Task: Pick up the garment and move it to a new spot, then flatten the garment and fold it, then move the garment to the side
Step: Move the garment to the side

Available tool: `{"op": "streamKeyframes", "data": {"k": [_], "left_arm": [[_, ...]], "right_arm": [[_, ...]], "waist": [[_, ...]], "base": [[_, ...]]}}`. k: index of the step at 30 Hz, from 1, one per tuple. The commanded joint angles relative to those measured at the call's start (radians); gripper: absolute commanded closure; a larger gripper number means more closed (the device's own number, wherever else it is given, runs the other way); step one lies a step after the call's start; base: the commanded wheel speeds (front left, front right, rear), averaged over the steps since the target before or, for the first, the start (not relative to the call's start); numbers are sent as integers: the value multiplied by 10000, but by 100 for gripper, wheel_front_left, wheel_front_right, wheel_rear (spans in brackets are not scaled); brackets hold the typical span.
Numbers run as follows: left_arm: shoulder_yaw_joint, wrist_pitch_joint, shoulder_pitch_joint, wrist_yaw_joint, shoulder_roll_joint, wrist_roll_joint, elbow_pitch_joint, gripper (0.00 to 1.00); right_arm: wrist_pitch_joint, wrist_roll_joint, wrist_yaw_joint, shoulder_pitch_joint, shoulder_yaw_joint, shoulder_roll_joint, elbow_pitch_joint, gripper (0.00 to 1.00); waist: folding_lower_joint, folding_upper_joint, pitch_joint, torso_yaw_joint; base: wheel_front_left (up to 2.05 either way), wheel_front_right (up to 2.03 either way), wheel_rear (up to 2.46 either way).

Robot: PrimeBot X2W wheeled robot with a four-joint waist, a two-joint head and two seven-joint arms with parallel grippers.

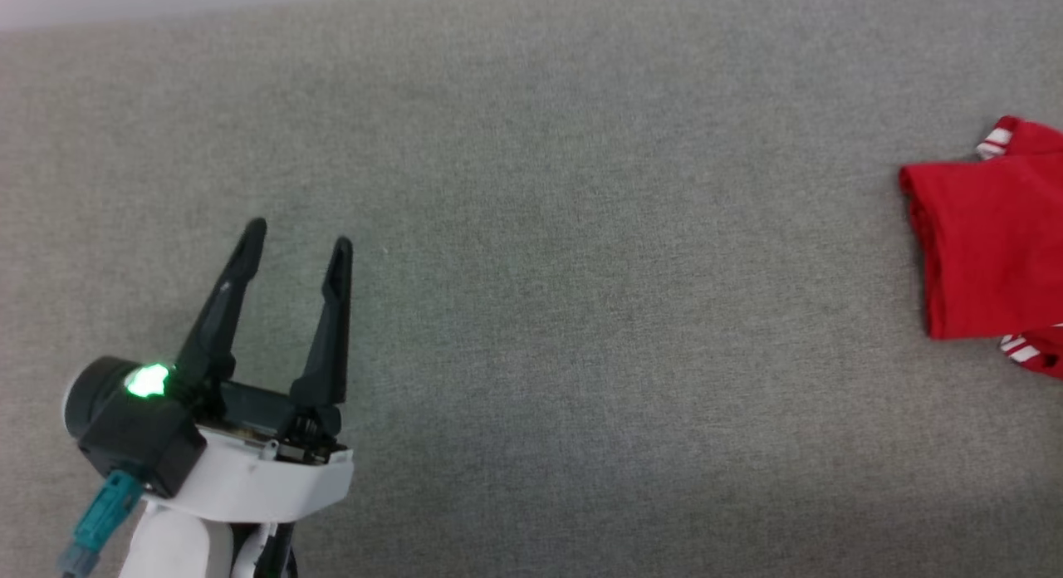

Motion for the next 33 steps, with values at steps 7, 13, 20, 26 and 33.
{"op": "streamKeyframes", "data": {"k": [7, 13, 20, 26, 33], "left_arm": [[-182, -5, -296, -19, 224, 109, -257, 0], [-237, -5, -413, -19, 358, 131, -324, 0], [-186, -5, -322, -19, 320, 206, -296, 0], [1, -5, 14, -19, 0, 45, 155, 0], [374, -6, 550, -19, -414, -56, 854, 0]], "right_arm": [[-690, -1069, -12, -992, 189, 358, 1608, 100], [-1313, -1689, -12, -1688, 287, 599, 2683, 100], [-1856, -1909, -12, -2145, 332, 808, 3645, 65], [-2374, -1725, -12, -1994, 539, 775, 3870, 0], [-2888, -1168, -12, -1386, 1626, 831, 2960, 0]], "waist": [[-1, 0, 472, 13], [-1, 0, 633, 20], [-1, 0, 441, 69], [-1, 0, -305, 163], [-1, 0, -1414, 457]], "base": [[0, 0, 0], [0, 0, 0], [0, 0, 0], [0, 0, 0], [0, 0, 0]]}}
